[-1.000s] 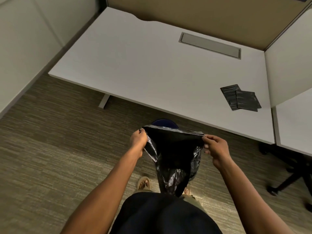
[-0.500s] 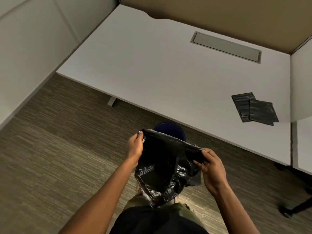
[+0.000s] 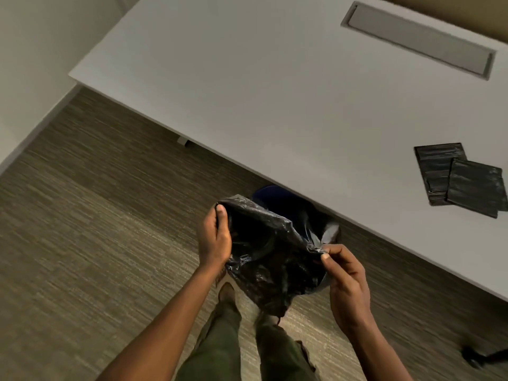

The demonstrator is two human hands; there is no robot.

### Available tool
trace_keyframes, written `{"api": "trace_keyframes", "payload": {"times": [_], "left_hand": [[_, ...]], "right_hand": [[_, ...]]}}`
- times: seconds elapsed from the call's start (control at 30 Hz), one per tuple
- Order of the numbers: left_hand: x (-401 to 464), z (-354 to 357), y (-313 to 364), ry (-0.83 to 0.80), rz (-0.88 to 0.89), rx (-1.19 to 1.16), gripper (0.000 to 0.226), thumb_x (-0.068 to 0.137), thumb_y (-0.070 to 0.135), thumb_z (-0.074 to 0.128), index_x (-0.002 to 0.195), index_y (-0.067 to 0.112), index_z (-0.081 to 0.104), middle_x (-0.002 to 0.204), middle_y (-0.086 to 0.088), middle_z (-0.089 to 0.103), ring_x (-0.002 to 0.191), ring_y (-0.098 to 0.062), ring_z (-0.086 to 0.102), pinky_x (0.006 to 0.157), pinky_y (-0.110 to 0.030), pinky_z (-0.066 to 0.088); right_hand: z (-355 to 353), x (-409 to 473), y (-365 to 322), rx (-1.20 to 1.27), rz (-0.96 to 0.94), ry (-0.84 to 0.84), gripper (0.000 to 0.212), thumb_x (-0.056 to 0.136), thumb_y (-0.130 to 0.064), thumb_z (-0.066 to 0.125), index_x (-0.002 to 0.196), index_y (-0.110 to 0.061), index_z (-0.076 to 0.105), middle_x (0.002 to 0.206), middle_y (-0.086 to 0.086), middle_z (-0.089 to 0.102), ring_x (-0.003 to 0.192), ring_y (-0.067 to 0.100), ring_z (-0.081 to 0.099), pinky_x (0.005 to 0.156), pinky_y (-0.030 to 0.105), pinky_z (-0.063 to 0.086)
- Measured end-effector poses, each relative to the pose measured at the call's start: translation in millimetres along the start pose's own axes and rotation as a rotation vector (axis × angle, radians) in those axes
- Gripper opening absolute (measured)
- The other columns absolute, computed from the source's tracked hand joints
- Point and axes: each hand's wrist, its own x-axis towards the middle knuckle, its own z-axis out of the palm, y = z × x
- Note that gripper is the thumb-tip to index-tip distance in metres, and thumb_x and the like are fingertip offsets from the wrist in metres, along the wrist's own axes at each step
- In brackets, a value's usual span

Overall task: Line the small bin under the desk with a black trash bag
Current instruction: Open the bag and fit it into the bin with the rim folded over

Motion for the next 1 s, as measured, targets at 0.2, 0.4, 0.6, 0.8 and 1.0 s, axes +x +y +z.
{"api": "trace_keyframes", "payload": {"times": [0.2,0.4,0.6,0.8,1.0], "left_hand": [[29.5,24.4,-71.8,0.008,-0.024,0.105,0.039,0.108,0.041,0.034,0.074,0.034,0.05,0.063,0.011,0.047,0.054,-0.004,0.043,0.052,-0.025,0.035],[56.9,42.0,-170.9,0.036,-0.137,0.265,0.041,0.108,0.037,0.034,0.094,0.015,0.065,0.078,0.005,0.062,0.071,-0.008,0.059,0.064,-0.035,0.047],[58.7,47.0,-243.2,0.015,-0.201,0.323,0.033,0.11,0.034,0.036,0.089,0.023,0.059,0.072,0.009,0.06,0.066,-0.009,0.058,0.059,-0.036,0.045],[49.4,60.2,-293.8,-0.082,-0.232,0.331,0.036,0.106,0.041,0.038,0.102,0.018,0.065,0.079,0.008,0.064,0.074,-0.016,0.066,0.058,-0.029,0.048],[74.3,98.1,-298.3,-0.162,-0.135,0.282,0.032,0.108,0.038,0.041,0.11,0.018,0.066,0.087,-0.001,0.07,0.078,-0.018,0.067,0.066,-0.043,0.054]], "right_hand": [[15.3,39.4,61.1,-0.082,0.068,0.043,0.014,0.095,-0.023,0.066,0.094,-0.009,0.069,0.095,0.015,0.066,0.092,0.021,0.062,0.075,0.029,0.056],[20.4,89.9,137.3,-0.126,0.134,0.133,0.014,0.099,-0.006,0.06,0.094,-0.011,0.071,0.097,0.01,0.068,0.096,0.023,0.063,0.081,0.034,0.053],[17.3,126.8,198.9,-0.302,0.167,0.265,0.012,0.097,-0.021,0.069,0.096,-0.029,0.078,0.096,0.001,0.076,0.091,0.012,0.071,0.078,0.03,0.059],[-7.4,174.0,239.3,-0.349,0.261,0.434,0.012,0.098,-0.021,0.067,0.101,-0.028,0.077,0.098,-0.003,0.079,0.098,0.017,0.075,0.076,0.037,0.062],[-31.5,237.1,251.3,-0.581,0.175,0.558,0.014,0.097,-0.026,0.069,0.087,-0.035,0.071,0.096,-0.004,0.076,0.093,0.02,0.072,0.09,0.042,0.057]]}}
